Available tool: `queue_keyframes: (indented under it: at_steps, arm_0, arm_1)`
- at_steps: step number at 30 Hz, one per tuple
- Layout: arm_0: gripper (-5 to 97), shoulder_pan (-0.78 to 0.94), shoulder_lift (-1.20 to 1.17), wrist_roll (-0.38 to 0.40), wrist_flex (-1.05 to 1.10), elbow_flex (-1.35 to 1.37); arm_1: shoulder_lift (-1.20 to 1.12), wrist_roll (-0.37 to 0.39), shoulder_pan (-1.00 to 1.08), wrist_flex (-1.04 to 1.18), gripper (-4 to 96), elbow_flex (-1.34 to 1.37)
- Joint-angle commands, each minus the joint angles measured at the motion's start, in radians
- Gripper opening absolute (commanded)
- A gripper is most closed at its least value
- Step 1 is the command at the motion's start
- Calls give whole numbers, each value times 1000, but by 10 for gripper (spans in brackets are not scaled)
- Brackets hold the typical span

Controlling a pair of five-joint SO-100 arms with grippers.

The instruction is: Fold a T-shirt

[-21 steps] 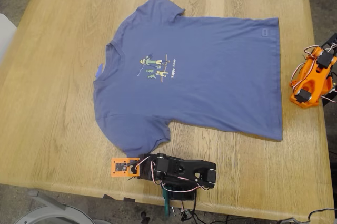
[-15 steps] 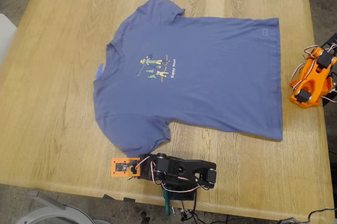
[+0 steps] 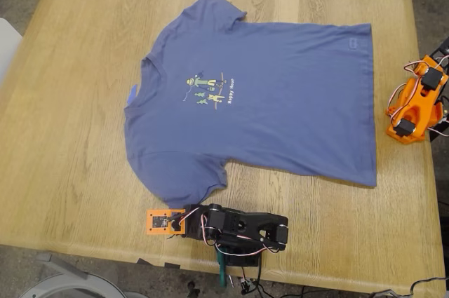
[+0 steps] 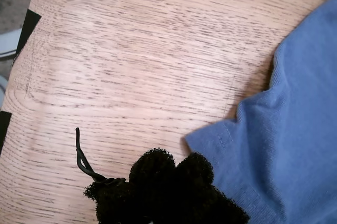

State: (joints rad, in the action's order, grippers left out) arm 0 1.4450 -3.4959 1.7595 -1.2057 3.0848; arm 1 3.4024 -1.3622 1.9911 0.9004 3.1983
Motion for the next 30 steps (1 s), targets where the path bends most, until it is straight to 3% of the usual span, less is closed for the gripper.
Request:
queue_keyframes:
  at_steps: [1, 11, 14, 18, 21, 23, 27, 30]
  arm_0:
    - [2, 0, -117, -3, 29, -18]
    - [37, 29, -117, -15, 109, -23]
    - [111, 31, -117, -21, 123, -43]
    - [233, 15, -117, -54, 141, -74]
    - [474, -6, -117, -40, 169, -91]
    - [567, -18, -117, -48, 195, -92]
    - [636, -54, -117, -78, 195, -123]
    - [671, -118, -115, -51, 195, -166]
  arm_1:
    - [6, -15, 18, -8, 2, 71]
    - [6, -12, 34, -54, 36, 69]
    - [6, -5, 37, -81, 87, 69]
    - [6, 18, 18, -146, 251, 61]
    - [6, 32, -21, -169, 333, 37]
    - [6, 32, -44, -195, 369, 17]
    - [5, 34, -87, -138, 454, -61]
    - [5, 38, -130, -156, 480, -110]
